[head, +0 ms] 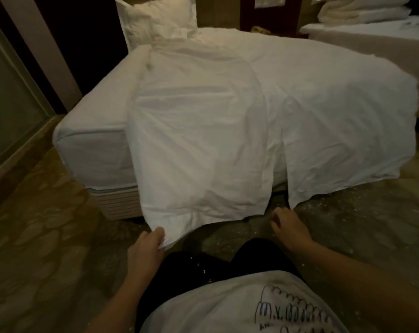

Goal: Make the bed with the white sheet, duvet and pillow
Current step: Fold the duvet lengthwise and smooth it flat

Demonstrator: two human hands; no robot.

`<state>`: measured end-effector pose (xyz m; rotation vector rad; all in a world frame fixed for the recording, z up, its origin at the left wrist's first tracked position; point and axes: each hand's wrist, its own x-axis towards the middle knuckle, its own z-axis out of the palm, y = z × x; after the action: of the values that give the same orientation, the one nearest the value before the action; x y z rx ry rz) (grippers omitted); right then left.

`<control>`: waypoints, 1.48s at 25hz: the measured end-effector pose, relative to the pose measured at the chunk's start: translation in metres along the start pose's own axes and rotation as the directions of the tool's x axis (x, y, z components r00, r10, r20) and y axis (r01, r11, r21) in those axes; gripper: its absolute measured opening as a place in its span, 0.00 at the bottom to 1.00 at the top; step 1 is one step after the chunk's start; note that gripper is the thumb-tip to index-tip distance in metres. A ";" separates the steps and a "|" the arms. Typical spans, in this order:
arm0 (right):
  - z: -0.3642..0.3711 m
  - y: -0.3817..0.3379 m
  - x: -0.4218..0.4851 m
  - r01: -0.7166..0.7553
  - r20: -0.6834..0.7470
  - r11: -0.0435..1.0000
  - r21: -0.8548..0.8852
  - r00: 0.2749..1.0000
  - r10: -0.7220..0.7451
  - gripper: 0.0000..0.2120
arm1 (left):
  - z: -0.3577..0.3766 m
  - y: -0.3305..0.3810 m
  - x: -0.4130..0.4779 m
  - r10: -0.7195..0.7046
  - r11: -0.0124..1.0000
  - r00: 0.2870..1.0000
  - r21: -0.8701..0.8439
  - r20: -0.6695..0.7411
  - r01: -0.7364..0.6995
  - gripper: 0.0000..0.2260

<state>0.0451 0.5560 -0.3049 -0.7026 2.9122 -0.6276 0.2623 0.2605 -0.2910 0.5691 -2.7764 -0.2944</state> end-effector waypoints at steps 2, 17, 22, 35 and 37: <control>0.008 0.003 0.019 -0.161 0.143 0.981 0.104 0.979 0.146 0.12 | 0.006 -0.005 0.005 -0.001 1.000 1.000 -0.007 0.023 0.001 0.10; -0.004 0.000 0.162 -0.404 0.160 0.738 0.541 0.910 0.381 0.21 | 0.052 0.037 0.112 0.240 0.970 0.971 -0.028 -0.002 -0.240 0.13; -0.024 0.014 0.127 -0.135 -0.131 0.808 0.573 0.959 0.252 0.06 | 0.069 0.055 0.125 0.372 0.928 0.927 -0.017 -0.046 -0.373 0.11; -0.039 0.065 0.159 -0.235 -0.157 0.808 0.540 0.915 0.371 0.12 | 0.079 0.059 0.108 0.219 0.970 0.924 -0.169 0.315 -0.172 0.11; -0.030 0.060 0.159 -0.284 -0.173 0.811 0.512 0.891 0.421 0.10 | 0.071 0.032 0.090 0.060 0.991 0.921 -0.135 0.385 -0.008 0.14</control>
<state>-0.1267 0.5443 -0.2990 0.0022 2.8084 -1.4128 0.1493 0.2625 -0.3278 0.4715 -3.1090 -0.6415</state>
